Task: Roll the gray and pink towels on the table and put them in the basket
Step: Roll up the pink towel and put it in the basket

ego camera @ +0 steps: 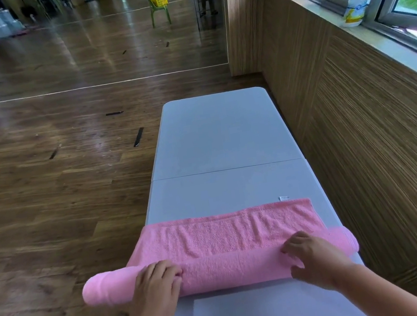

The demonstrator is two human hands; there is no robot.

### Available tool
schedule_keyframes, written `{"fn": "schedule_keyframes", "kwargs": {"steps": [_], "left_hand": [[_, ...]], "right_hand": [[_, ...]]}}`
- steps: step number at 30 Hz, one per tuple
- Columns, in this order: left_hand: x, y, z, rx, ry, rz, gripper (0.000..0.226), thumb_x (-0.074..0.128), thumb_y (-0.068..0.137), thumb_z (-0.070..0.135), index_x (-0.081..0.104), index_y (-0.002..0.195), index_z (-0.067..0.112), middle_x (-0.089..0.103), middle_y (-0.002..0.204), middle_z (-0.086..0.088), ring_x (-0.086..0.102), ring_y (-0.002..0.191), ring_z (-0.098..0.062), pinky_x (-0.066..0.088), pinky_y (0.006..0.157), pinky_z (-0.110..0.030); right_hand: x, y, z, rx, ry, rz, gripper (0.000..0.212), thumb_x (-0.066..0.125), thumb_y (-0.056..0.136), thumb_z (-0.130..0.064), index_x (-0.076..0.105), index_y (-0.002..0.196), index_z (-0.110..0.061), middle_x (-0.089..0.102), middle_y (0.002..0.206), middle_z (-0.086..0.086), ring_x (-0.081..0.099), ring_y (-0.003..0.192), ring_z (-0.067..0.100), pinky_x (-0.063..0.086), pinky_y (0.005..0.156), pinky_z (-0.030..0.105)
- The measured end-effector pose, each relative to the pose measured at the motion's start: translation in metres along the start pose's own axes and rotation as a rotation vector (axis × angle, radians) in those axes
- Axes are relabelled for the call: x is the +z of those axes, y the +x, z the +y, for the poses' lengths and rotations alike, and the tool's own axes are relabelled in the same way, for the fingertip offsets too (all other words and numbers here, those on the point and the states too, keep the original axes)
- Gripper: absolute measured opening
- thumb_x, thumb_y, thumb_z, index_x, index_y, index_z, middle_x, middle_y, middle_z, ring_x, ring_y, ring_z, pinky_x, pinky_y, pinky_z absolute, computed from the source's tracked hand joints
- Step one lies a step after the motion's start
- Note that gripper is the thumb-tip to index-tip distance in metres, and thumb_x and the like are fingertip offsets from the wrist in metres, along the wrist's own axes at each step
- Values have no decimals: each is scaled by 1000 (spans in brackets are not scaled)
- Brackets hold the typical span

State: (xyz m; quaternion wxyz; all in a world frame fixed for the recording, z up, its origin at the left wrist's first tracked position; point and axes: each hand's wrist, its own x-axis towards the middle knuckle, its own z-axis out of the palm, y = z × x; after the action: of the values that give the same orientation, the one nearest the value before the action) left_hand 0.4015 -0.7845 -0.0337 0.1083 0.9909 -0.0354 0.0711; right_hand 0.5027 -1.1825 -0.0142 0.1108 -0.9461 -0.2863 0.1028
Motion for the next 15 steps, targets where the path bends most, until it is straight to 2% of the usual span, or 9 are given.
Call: {"fn": "schedule_keyframes", "kwargs": {"steps": [2, 4, 6, 8, 10, 12, 13, 15], "left_hand": [[-2, -4, -1, 0, 3, -76, 41, 70, 68, 51, 60, 107, 40, 55, 112, 25, 50, 107, -5, 31, 96, -29], [-7, -4, 1, -40, 29, -168, 53, 76, 55, 42, 58, 104, 43, 56, 108, 28, 50, 106, -3, 30, 90, -27], [-8, -2, 2, -63, 40, -190, 42, 69, 54, 35, 58, 94, 42, 57, 96, 28, 53, 95, -4, 32, 82, -26], [-8, -2, 2, -66, 66, -180, 27, 57, 61, 38, 61, 87, 39, 61, 88, 25, 56, 88, -8, 38, 79, -29], [-7, -1, 1, -40, 112, -146, 27, 49, 64, 41, 66, 84, 36, 65, 83, 22, 58, 84, -11, 43, 78, -33], [-8, 3, -1, -39, 137, -118, 30, 48, 66, 41, 69, 87, 36, 65, 86, 20, 58, 86, -12, 46, 77, -36], [-9, 5, -1, -53, 132, -101, 29, 51, 67, 40, 68, 90, 37, 63, 90, 19, 57, 88, -14, 47, 76, -37], [-10, 9, -1, -79, 95, -49, 22, 64, 71, 32, 63, 93, 37, 57, 93, 15, 56, 87, -17, 49, 73, -37]], "right_hand": [[2, -2, 3, -19, -84, -38, 50, 54, 68, -51, 69, 111, -30, 68, 102, -19, 57, 104, 12, 53, 84, 31], [4, -1, 2, -1, -97, -31, 40, 62, 65, -45, 70, 102, -32, 67, 90, -20, 57, 95, 14, 50, 78, 30], [1, 3, -2, -14, -96, -15, 29, 64, 66, -41, 71, 91, -31, 66, 80, -18, 55, 89, 15, 44, 74, 28], [-3, 7, -4, -23, -103, -36, 24, 54, 72, -42, 69, 84, -27, 63, 74, -13, 51, 89, 16, 40, 78, 29], [-6, 9, -5, -19, -100, -44, 25, 46, 75, -41, 65, 75, -24, 58, 67, -10, 47, 86, 16, 40, 82, 29], [-4, 11, -3, 26, -91, 22, 14, 56, 74, -33, 66, 72, -23, 59, 68, -11, 48, 81, 17, 48, 82, 33], [2, 12, 0, 41, -78, 88, 3, 64, 73, -26, 67, 72, -25, 61, 72, -12, 50, 78, 17, 52, 77, 36], [7, 11, 0, 75, -36, 135, 17, 75, 69, -15, 65, 75, -28, 60, 77, -13, 52, 74, 17, 53, 65, 35]]}}
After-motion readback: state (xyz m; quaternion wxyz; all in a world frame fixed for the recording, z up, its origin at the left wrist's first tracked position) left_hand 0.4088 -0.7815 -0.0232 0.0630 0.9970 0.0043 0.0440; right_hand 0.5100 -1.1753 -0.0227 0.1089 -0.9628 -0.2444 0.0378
